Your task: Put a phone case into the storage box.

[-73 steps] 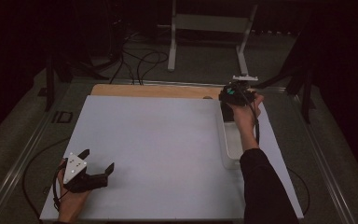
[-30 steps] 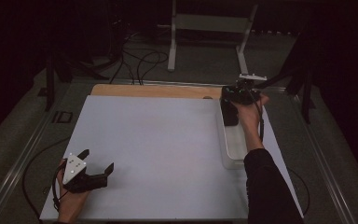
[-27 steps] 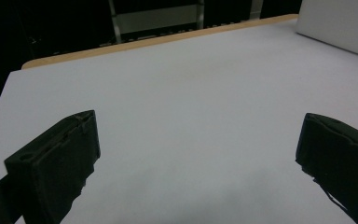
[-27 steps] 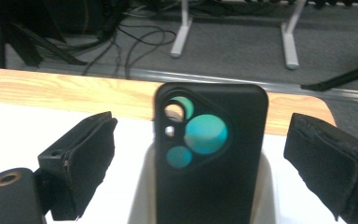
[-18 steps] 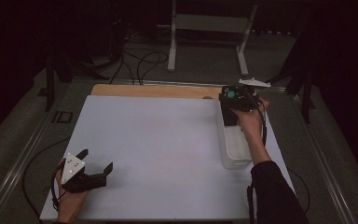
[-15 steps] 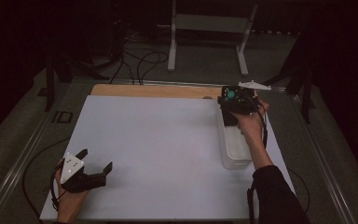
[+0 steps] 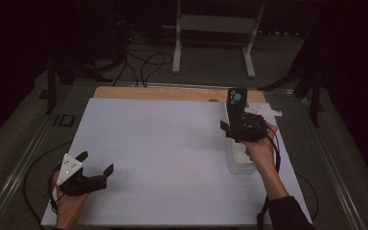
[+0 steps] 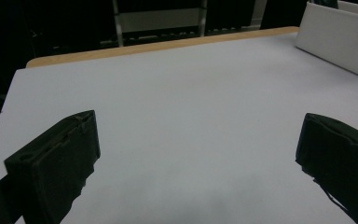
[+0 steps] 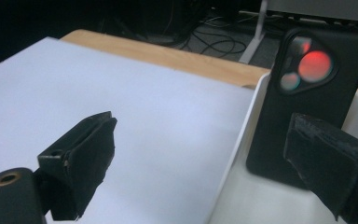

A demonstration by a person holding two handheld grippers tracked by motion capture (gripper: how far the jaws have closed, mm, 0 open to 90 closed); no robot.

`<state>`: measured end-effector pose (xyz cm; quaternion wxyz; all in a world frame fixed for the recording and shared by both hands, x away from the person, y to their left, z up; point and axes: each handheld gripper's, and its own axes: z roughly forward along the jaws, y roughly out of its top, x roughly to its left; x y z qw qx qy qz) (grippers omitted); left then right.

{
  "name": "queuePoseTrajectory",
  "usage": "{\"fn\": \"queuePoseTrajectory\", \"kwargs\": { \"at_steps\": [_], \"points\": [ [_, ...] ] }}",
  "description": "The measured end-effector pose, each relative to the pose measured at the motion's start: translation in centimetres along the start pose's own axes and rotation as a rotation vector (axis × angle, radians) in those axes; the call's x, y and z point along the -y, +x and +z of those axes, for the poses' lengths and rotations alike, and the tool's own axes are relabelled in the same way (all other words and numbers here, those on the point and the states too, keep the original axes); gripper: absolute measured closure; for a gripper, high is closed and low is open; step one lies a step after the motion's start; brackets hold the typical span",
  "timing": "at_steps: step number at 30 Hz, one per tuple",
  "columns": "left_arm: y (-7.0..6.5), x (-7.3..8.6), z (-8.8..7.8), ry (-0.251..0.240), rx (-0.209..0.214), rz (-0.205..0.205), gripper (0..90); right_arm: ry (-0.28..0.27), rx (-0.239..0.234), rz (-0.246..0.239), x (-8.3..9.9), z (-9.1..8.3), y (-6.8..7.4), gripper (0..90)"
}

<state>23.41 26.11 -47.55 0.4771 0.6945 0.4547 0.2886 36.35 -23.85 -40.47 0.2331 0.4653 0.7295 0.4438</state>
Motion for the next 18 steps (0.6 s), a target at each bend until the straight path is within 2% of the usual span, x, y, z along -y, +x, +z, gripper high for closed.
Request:
{"fn": "queuePoseTrajectory", "kwargs": {
  "at_steps": [3,6,10,18],
  "points": [
    [0.0,-0.3,-0.2,-0.004,0.008,0.000,0.2,-0.006,-0.013,-0.014,1.0,-0.9,0.6,8.6],
    [0.0,-0.5,-0.3,-0.002,0.017,0.003,0.1,-0.016,-0.035,0.004,2.2,-1.8,0.9,8.6],
    [0.1,-0.6,-0.4,-0.002,0.021,0.000,0.1,-0.032,-0.048,0.003,3.6,-3.2,1.3,8.6],
    [0.4,-0.8,-0.9,-0.022,0.031,-0.001,0.1,-0.054,-0.049,-0.010,6.6,-5.0,1.8,8.6]
  ]
}}
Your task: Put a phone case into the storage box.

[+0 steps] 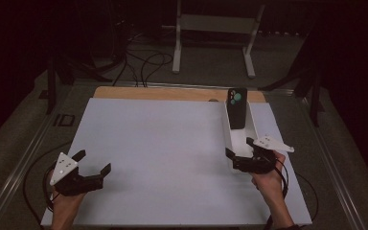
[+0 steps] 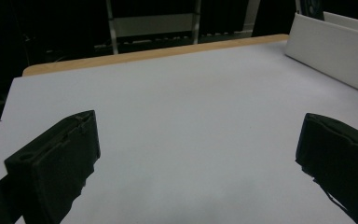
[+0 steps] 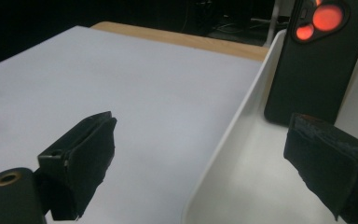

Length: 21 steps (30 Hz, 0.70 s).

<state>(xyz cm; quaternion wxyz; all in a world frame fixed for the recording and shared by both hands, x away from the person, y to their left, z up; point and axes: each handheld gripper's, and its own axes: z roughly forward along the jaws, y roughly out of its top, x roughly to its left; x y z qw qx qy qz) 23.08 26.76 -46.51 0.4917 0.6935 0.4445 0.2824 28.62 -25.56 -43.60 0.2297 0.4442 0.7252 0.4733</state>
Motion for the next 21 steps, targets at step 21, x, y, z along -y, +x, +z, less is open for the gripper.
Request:
{"fn": "queuePoseTrajectory", "kwargs": {
  "at_steps": [21],
  "points": [
    [0.3,0.0,-0.9,-0.020,0.021,0.010,0.2,-0.090,-0.010,-0.067,4.9,-2.2,1.4,8.7]
  ]
}}
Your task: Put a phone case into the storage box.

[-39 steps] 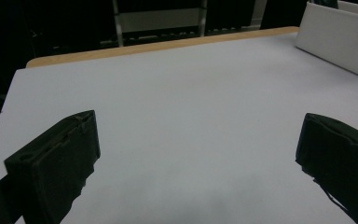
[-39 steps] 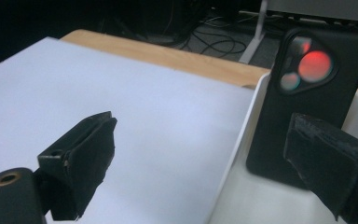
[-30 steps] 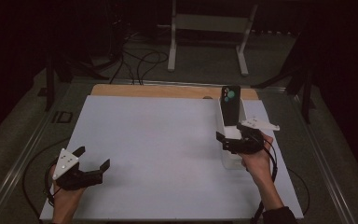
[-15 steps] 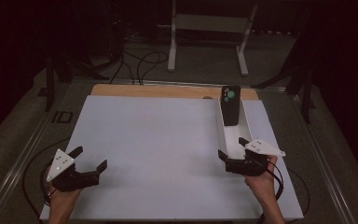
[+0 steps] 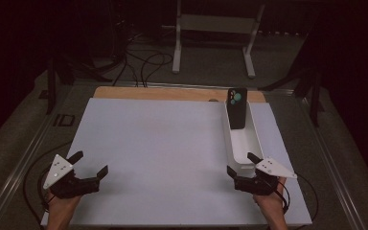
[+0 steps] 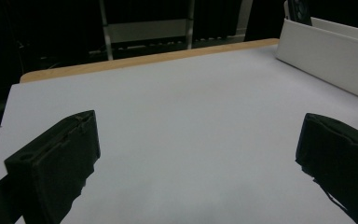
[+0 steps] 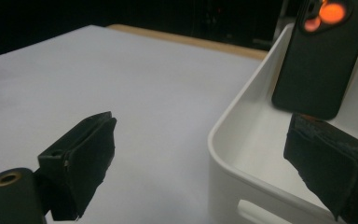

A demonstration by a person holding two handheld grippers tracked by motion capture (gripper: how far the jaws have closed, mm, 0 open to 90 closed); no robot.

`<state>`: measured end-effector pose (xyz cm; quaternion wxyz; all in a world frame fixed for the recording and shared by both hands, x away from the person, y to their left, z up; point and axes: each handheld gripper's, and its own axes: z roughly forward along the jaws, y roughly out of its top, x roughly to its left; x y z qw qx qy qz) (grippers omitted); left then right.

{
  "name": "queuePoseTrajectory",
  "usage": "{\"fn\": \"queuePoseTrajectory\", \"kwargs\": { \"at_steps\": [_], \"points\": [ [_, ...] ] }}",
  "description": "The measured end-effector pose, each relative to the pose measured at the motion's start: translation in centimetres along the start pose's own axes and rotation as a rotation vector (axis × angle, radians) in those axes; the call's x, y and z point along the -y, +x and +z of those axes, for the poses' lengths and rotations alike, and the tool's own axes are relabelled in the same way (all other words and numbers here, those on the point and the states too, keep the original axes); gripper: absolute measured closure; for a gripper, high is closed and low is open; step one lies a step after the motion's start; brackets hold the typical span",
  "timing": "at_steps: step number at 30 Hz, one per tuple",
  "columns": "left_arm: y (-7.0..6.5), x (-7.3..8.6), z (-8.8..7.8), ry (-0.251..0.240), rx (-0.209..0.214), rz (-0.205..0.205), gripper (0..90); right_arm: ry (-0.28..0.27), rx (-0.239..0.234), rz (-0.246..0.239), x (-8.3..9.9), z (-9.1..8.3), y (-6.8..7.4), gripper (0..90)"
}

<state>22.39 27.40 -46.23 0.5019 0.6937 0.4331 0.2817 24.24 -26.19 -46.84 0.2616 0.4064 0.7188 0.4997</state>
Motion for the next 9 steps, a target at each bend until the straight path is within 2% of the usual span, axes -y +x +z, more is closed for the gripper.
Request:
{"fn": "queuePoseTrajectory", "kwargs": {
  "at_steps": [4,7,9],
  "points": [
    [-0.07,0.08,-0.02,0.004,0.006,0.009,0.1,-0.059,-0.012,0.003,0.21,-0.38,0.00,8.7],
    [-0.09,0.18,-0.01,0.001,0.008,0.009,0.1,-0.073,-0.011,-0.016,0.34,-0.42,0.04,8.7],
    [-0.04,0.20,-0.02,0.002,0.008,0.010,0.1,-0.078,-0.019,-0.007,0.41,-0.41,-0.02,8.7]
  ]
}}
